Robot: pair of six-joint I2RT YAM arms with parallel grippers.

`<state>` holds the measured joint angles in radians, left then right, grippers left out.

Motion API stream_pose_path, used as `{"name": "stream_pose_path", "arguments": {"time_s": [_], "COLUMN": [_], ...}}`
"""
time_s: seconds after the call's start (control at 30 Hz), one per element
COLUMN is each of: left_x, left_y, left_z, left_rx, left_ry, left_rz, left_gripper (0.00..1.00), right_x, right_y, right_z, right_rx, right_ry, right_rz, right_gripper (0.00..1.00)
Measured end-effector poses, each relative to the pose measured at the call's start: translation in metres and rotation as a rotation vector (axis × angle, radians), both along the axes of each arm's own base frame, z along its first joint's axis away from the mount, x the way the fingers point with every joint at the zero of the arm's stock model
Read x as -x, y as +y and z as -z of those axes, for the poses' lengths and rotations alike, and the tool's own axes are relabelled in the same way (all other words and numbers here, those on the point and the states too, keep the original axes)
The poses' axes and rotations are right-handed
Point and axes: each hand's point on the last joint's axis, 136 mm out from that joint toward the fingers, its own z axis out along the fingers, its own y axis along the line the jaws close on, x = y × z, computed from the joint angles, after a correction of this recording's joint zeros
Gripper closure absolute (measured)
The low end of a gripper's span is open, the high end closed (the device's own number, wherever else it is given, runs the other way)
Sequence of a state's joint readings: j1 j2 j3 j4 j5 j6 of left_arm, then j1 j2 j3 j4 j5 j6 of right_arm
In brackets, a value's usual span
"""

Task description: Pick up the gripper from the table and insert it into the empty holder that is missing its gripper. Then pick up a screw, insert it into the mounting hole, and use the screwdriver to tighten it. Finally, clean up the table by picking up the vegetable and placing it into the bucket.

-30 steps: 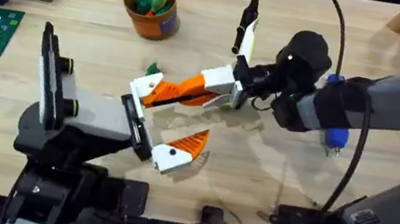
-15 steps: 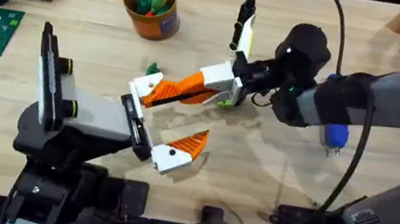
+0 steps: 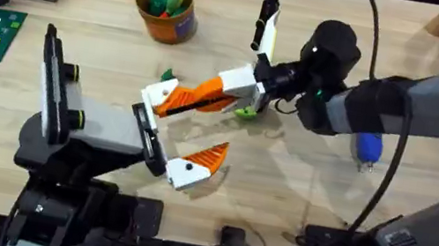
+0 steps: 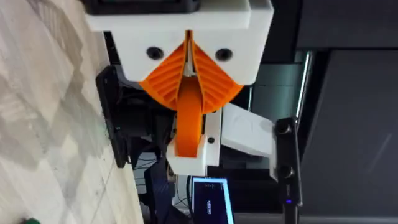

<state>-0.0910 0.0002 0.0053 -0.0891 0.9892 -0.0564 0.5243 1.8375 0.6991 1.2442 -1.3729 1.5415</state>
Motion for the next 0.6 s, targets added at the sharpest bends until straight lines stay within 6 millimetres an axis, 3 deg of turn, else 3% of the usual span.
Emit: {"name": "stream_pose_path", "arguments": {"time_s": [0.6], "left_x": [0.001], "left_y": [0.0], "left_z": [0.0], "left_rx": [-0.003], "left_ry": [-0.007], "left_rz": [0.006], "left_gripper": [0.014], "right_x": [-0.012], "right_y": [0.003], "right_z": [0.001], "right_rx": [-0.001], "right_ry": [-0.01], "right_rz": [0.005], "right_gripper": [0.982]}}
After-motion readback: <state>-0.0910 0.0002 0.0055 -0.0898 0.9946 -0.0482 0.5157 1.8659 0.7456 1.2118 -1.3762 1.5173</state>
